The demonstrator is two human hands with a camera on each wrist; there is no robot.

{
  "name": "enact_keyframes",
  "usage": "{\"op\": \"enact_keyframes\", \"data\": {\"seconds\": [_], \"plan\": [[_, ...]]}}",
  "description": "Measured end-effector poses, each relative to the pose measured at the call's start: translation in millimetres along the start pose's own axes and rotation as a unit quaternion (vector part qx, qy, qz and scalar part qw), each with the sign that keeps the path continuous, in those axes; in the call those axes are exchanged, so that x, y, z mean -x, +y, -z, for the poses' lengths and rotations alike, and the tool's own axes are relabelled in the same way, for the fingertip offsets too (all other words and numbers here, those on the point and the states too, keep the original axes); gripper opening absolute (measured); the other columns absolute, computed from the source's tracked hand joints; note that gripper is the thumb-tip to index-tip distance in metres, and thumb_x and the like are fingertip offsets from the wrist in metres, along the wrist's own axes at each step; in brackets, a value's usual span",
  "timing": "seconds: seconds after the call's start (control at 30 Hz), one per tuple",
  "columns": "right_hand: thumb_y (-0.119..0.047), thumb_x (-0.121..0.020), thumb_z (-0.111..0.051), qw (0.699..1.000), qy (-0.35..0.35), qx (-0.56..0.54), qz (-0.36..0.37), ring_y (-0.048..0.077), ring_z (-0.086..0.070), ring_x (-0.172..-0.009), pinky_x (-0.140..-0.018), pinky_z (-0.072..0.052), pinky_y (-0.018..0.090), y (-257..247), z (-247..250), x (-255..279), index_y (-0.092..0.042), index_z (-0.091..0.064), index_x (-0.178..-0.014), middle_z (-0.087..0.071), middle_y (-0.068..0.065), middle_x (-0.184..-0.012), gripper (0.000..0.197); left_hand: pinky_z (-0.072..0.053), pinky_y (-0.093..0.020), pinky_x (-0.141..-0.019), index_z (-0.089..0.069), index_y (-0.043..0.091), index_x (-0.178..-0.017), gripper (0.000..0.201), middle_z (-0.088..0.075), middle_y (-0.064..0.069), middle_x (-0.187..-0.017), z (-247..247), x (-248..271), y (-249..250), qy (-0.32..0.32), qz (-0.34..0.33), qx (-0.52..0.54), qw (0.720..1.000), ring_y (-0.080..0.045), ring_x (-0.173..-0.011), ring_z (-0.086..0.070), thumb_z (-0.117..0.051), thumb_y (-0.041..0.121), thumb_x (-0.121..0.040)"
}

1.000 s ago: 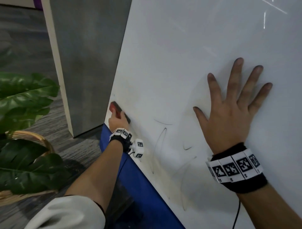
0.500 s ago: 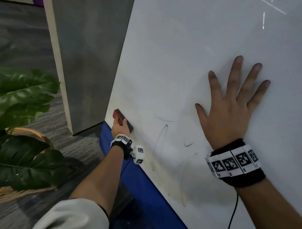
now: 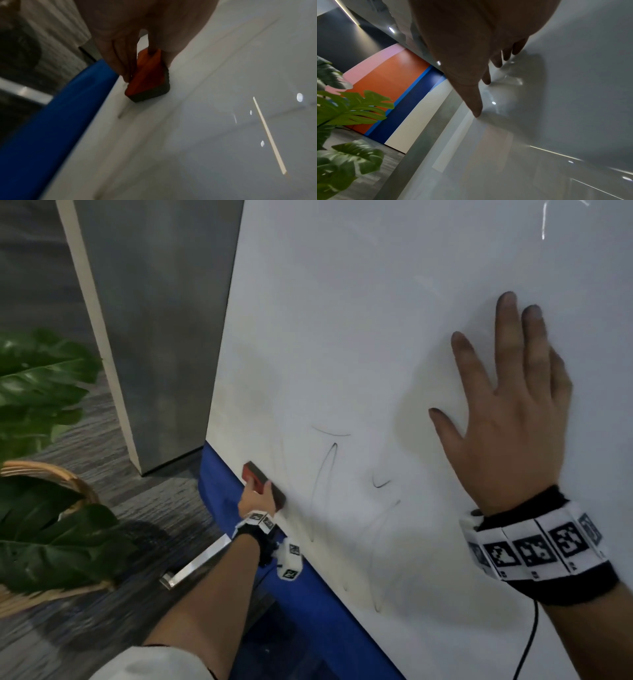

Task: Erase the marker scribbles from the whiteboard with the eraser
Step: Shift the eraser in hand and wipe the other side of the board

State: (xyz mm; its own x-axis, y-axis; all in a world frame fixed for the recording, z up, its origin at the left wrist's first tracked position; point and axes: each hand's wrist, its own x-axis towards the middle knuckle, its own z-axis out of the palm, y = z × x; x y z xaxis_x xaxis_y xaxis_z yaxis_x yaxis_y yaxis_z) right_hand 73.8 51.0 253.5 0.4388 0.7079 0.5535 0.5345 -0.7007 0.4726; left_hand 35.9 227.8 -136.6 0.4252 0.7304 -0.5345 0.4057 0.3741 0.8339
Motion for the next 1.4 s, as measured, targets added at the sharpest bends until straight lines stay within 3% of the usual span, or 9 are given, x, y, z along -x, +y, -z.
{"op": "enact_keyframes", "data": {"seconds": [0.13, 0.3, 0.37, 0.5, 0.7, 0.93, 1.17, 1.3, 1.4], "plan": [[-0.036, -0.092, -0.069, 1.000, -0.008, 0.021, -0.004, 0.041, -0.005, -0.156, -0.126, -0.005, 0.049, -9, -8, 0, -0.014, -0.025, -0.160, -0.004, 0.019, -0.169, 0.084, -0.051, -0.037, -0.097, -0.045, 0.024, -0.154, 0.058, -0.063, -0.010, -0.127, -13, 47, 26, 0.082, -0.099, 0.044, 0.991, -0.029, -0.112, -0.062, -0.064, 0.037, -0.101], [-0.033, -0.089, -0.072, 1.000, 0.008, 0.001, 0.004, 0.041, -0.007, -0.156, -0.126, -0.005, 0.048, -10, -12, 3, -0.015, -0.032, -0.157, -0.007, 0.019, -0.169, 0.081, -0.049, -0.019, -0.095, -0.055, 0.035, -0.142, 0.055, -0.054, 0.001, -0.115, -19, 111, 84, 0.068, -0.433, 0.088, 0.895, -0.014, -0.105, -0.056, -0.077, 0.028, -0.092], [-0.032, -0.087, -0.074, 1.000, 0.006, -0.008, 0.010, 0.040, -0.009, -0.156, -0.126, -0.005, 0.047, -6, -9, 9, -0.017, -0.037, -0.155, -0.009, 0.017, -0.170, 0.078, -0.052, -0.026, -0.094, -0.053, 0.039, -0.142, 0.057, -0.054, 0.001, -0.110, -21, 113, 88, 0.079, -0.448, 0.094, 0.886, -0.018, -0.103, -0.056, -0.077, 0.029, -0.092], [-0.032, -0.085, -0.075, 1.000, 0.003, 0.002, -0.028, 0.038, -0.008, -0.157, -0.125, -0.002, 0.054, 20, 7, 39, -0.024, -0.042, -0.151, -0.009, 0.011, -0.171, 0.074, -0.056, -0.046, -0.094, -0.056, 0.025, -0.146, 0.054, -0.054, 0.000, -0.103, -15, 99, 89, 0.111, -0.258, 0.127, 0.951, -0.008, -0.086, -0.055, -0.073, 0.033, -0.095], [-0.049, -0.097, -0.061, 0.996, 0.040, 0.000, -0.084, 0.043, -0.012, -0.155, -0.123, -0.011, 0.063, 67, 21, 93, -0.027, -0.038, -0.155, -0.013, 0.014, -0.169, 0.066, -0.044, -0.016, -0.092, -0.065, 0.020, -0.137, 0.052, -0.059, -0.005, -0.105, -39, 182, 100, 0.065, -0.551, 0.036, 0.831, -0.017, -0.097, -0.053, -0.082, 0.027, -0.088], [-0.048, -0.099, -0.061, 0.996, 0.023, 0.020, -0.082, 0.039, -0.010, -0.156, -0.125, 0.002, 0.052, 83, 13, 122, -0.026, -0.029, -0.160, -0.011, 0.015, -0.170, 0.072, -0.056, -0.044, -0.097, -0.058, 0.026, -0.144, 0.055, -0.054, 0.008, -0.098, -27, 151, 111, 0.109, -0.255, 0.145, 0.950, -0.014, -0.091, -0.061, -0.074, 0.038, -0.093], [-0.042, -0.098, -0.062, 0.997, 0.034, 0.011, -0.073, 0.040, -0.010, -0.156, -0.125, 0.002, 0.052, 82, 12, 129, -0.024, -0.029, -0.160, -0.010, 0.015, -0.170, 0.072, -0.052, -0.025, -0.090, -0.061, 0.029, -0.140, 0.053, -0.057, 0.002, -0.107, -49, 220, 77, 0.023, -0.506, 0.033, 0.862, -0.018, -0.097, -0.058, -0.077, 0.034, -0.090], [-0.039, -0.099, -0.063, 0.998, 0.023, 0.007, -0.054, 0.039, -0.011, -0.156, -0.126, 0.001, 0.049, 90, 14, 132, -0.023, -0.030, -0.159, -0.010, 0.015, -0.170, 0.071, -0.055, -0.043, -0.095, -0.060, 0.019, -0.141, 0.050, -0.058, 0.005, -0.108, -28, 164, 91, 0.101, -0.317, 0.058, 0.941, -0.012, -0.097, -0.058, -0.074, 0.030, -0.093], [-0.037, -0.099, -0.063, 0.998, 0.028, 0.018, -0.051, 0.040, -0.012, -0.156, -0.126, 0.001, 0.050, 89, 11, 135, -0.021, -0.029, -0.159, -0.011, 0.016, -0.169, 0.071, -0.056, -0.043, -0.095, -0.055, 0.022, -0.138, 0.049, -0.062, 0.004, -0.115, -27, 160, 92, 0.102, -0.325, 0.040, 0.939, -0.015, -0.100, -0.062, -0.073, 0.031, -0.093]]}}
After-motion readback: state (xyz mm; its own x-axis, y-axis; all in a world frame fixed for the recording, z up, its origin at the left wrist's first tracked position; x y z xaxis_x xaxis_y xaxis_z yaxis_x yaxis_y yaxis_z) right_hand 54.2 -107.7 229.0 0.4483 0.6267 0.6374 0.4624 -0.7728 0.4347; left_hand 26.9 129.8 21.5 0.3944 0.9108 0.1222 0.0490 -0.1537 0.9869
